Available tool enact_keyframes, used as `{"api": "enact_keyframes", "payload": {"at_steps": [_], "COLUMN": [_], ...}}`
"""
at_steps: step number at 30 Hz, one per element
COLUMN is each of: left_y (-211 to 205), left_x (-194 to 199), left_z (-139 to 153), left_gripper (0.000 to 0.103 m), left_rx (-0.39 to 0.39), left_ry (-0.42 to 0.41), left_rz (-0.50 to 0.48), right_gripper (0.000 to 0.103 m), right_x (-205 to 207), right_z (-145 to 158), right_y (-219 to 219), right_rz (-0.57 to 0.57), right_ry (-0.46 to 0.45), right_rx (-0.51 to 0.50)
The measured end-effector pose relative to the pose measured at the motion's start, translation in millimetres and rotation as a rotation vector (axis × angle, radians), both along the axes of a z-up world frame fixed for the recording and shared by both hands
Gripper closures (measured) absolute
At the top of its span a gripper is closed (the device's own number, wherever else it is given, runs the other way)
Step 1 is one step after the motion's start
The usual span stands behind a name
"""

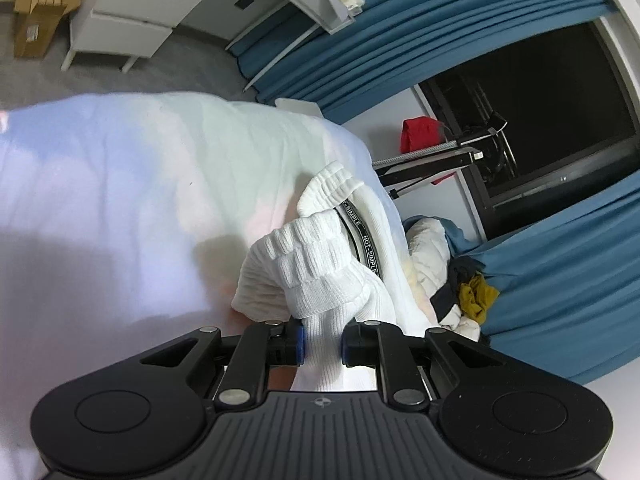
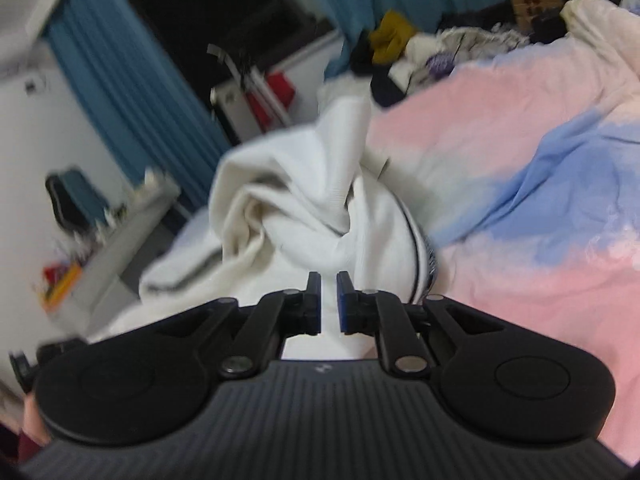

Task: Fold clothes

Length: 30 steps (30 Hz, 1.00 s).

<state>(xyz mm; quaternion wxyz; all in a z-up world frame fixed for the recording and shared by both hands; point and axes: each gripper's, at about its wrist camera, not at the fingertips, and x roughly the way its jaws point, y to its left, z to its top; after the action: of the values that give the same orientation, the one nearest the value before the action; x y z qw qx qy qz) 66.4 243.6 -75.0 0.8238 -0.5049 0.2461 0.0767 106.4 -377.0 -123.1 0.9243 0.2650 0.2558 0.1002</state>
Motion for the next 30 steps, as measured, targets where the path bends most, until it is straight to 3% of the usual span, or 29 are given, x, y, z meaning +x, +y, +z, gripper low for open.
{"api": "enact_keyframes", "payload": {"at_steps": [5, 7, 9, 12, 16, 17, 19, 20, 22, 24, 30], "left_y": [-3, -2, -1, 2, 10, 12, 15, 16, 18, 20, 19], "left_x": [6, 8, 9, 11, 12, 13, 14, 14, 14, 13, 13], "left_z": [1, -2, -5, -11, -22, -25, -28, -30, -33, -37, -40], "left_gripper": [0.086, 0.086, 0.086, 0.086, 0.086, 0.086, 0.086, 0.086, 0.086, 0.086, 0.086], "left_rx": [0.012, 0.009, 0.004, -0.012, -0.078, -0.097, -0.118, -0.128, -0.148, -0.167, -0.164], "left_ry": [0.016, 0.019, 0.019, 0.005, -0.03, -0.032, -0.039, -0.042, -0.051, -0.058, -0.067], "left_rz": [0.024, 0.029, 0.032, 0.03, 0.028, 0.029, 0.027, 0.026, 0.025, 0.022, 0.024], "right_gripper": [0.087, 0.069, 0.038, 0.034, 0.035, 0.044, 0.072, 0.092, 0.094, 0.094, 0.094], "right_x": [44, 72, 102, 153, 210, 219, 231, 238, 253, 262, 279], "right_z": [5, 7, 8, 6, 0, 3, 23, 32, 52, 75, 134], "right_y": [-17, -23, -25, -27, -19, -8, 29, 49, 88, 119, 190], "right_rz": [-0.042, -0.062, -0.097, -0.155, -0.1, -0.057, -0.02, 0.009, 0.064, 0.106, 0.233], "right_ry": [0.0, 0.004, 0.019, 0.066, 0.168, 0.175, 0.134, 0.13, 0.116, 0.059, -0.194], "right_rx": [-0.008, 0.02, 0.014, -0.034, 0.012, -0.015, -0.194, -0.28, -0.438, -0.482, -0.478]}}
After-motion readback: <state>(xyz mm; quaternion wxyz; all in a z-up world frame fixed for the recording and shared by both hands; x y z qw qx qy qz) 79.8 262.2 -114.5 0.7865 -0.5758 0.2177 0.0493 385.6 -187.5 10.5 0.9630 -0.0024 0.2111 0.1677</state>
